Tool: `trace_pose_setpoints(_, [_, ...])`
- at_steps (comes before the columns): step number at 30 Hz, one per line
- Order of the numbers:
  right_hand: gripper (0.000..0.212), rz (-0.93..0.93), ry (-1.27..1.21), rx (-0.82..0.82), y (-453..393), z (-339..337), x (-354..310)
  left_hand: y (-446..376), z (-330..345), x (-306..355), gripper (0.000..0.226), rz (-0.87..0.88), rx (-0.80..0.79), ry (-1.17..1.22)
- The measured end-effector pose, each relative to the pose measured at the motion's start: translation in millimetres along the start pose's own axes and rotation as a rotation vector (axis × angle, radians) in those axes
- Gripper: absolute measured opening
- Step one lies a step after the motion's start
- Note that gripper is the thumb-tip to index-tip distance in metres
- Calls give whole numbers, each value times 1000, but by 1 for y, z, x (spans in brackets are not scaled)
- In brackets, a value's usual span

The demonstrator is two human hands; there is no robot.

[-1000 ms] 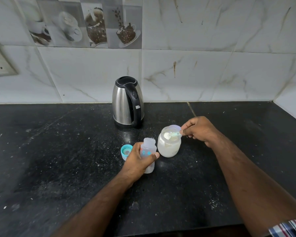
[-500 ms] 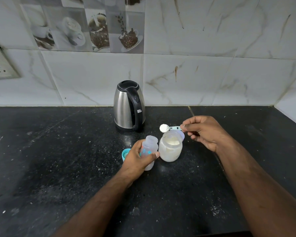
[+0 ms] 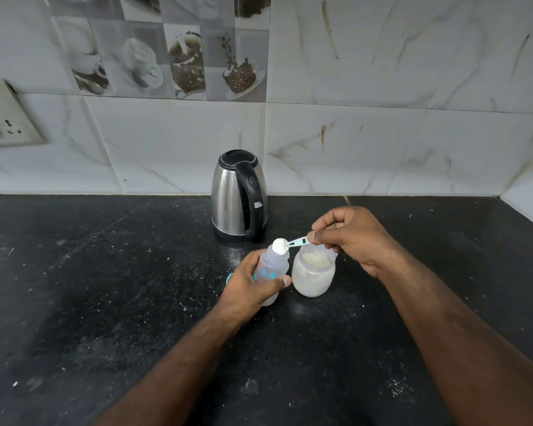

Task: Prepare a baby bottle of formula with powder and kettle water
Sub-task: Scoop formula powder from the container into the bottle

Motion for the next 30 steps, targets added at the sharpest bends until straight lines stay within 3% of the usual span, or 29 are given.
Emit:
trace_pose_setpoints(5, [17, -207, 197, 12, 9, 7, -23, -3, -2, -1, 44, 8, 9, 0])
trace_pose_setpoints(13, [9, -964, 511, 83, 69, 29, -73, -1, -5, 1, 53, -30, 34, 66])
trace_pose_setpoints(16, [14, -1124, 538, 115, 83, 32, -78, -2, -6, -1, 60, -47, 38, 94])
trace_pose_setpoints(30, [16, -1026, 530, 143, 74, 28, -78, -3, -9, 4, 62, -52, 32, 102])
Point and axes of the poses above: each hand's wrist, its own y-axis away from the middle knuckle, its own z-axis out of the palm, x = y × z, the point moved 8 cm from there along -y, towards the middle knuckle, and after that the axes turned 15 degrees about x, right-handed, at the moved point
